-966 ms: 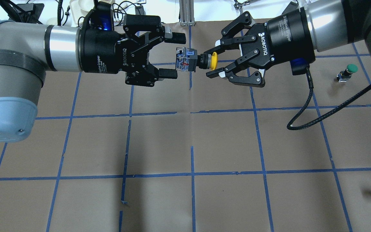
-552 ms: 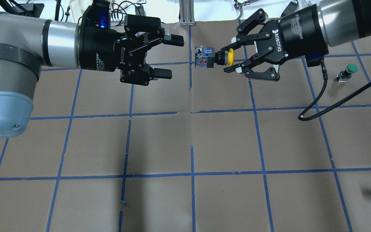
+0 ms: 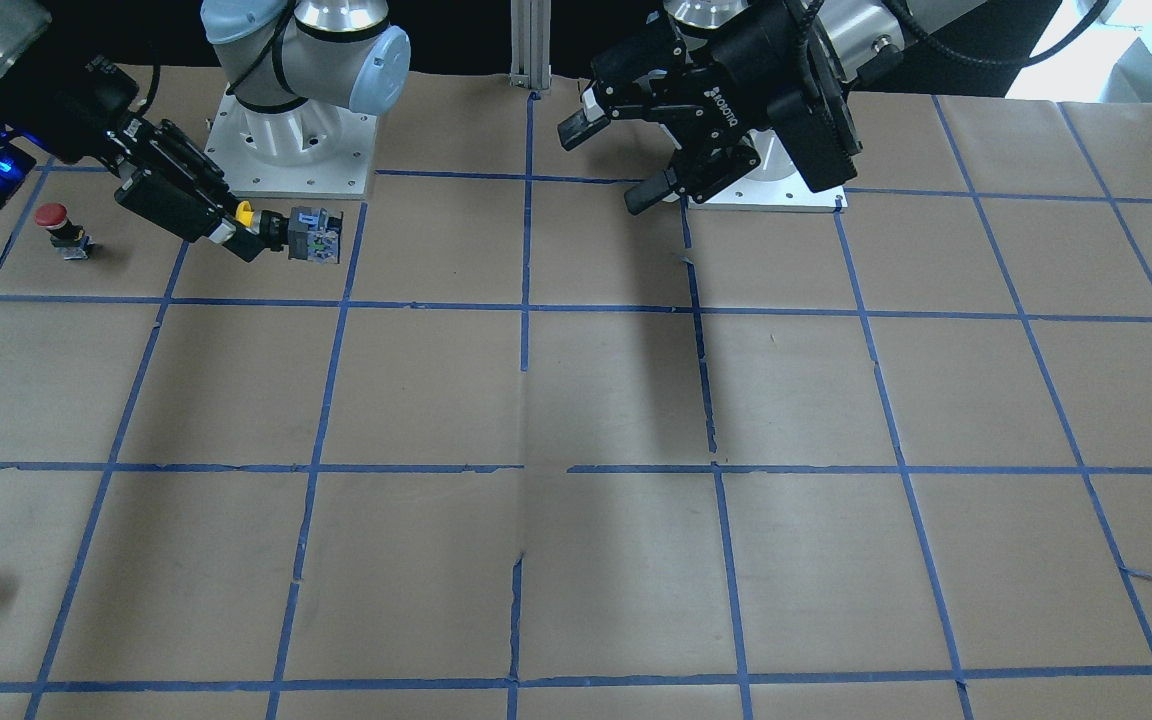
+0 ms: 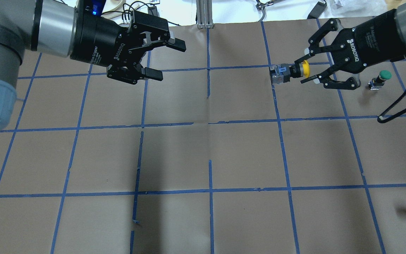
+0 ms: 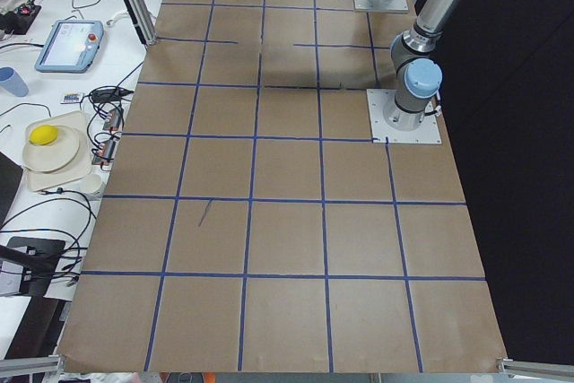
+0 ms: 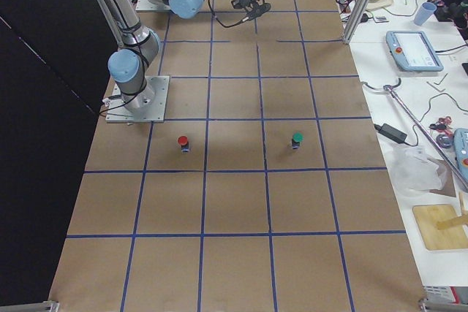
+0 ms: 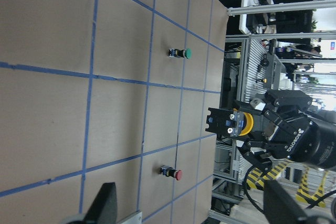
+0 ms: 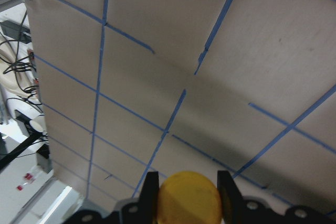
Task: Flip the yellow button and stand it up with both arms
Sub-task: 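Carry the button with the right gripper toward the far edge while the left arm withdraws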
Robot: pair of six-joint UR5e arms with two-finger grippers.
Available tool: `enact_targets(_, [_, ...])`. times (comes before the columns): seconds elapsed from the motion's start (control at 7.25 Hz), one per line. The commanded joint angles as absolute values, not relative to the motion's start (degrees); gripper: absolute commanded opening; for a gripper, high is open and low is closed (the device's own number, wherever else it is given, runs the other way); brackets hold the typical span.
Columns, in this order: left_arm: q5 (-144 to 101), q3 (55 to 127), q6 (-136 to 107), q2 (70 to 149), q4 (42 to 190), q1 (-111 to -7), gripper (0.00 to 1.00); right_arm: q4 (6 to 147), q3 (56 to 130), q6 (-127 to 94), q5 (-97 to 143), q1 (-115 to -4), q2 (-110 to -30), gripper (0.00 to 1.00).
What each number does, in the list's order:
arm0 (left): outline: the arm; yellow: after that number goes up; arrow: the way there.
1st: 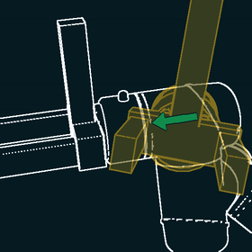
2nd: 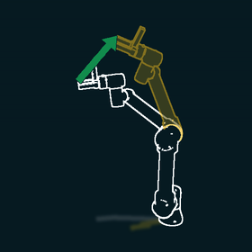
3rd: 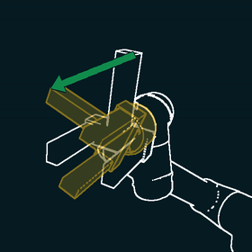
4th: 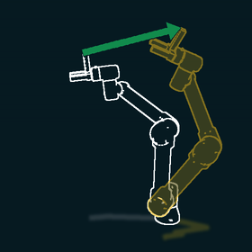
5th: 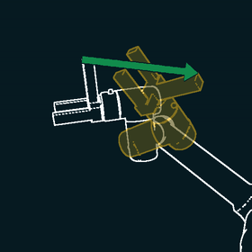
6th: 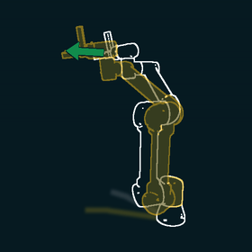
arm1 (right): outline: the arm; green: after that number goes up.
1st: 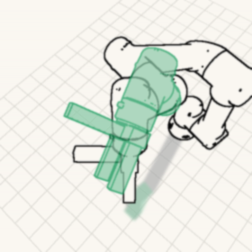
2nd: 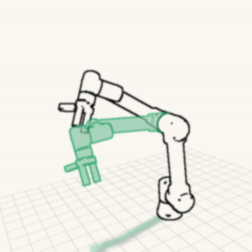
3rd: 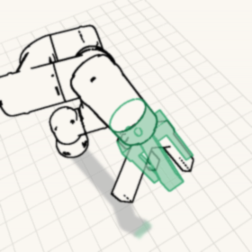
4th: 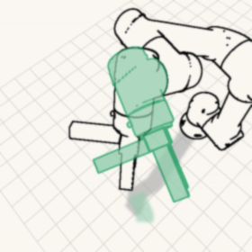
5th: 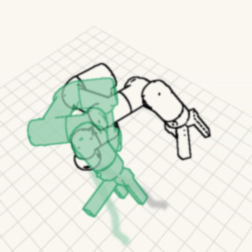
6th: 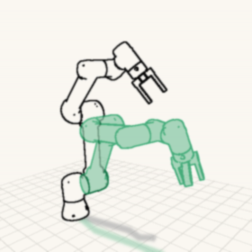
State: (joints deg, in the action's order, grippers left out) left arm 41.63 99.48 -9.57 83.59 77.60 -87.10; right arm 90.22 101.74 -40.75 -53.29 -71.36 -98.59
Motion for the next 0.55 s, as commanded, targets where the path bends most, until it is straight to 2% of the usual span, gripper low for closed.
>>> enact_targets(0.0, [53.04,94.16,-8.79,86.12,79.17,-87.1,0.96,88.6,103.0,-30.53,-69.96,-71.02,-98.61,0.09])
enact_targets(0.41, [80.04,89.13,-4.33,89.46,83.91,-90.08,0.96,92.87,106.87,-29.7,-89.77,-69.71,-98.44,0.09])
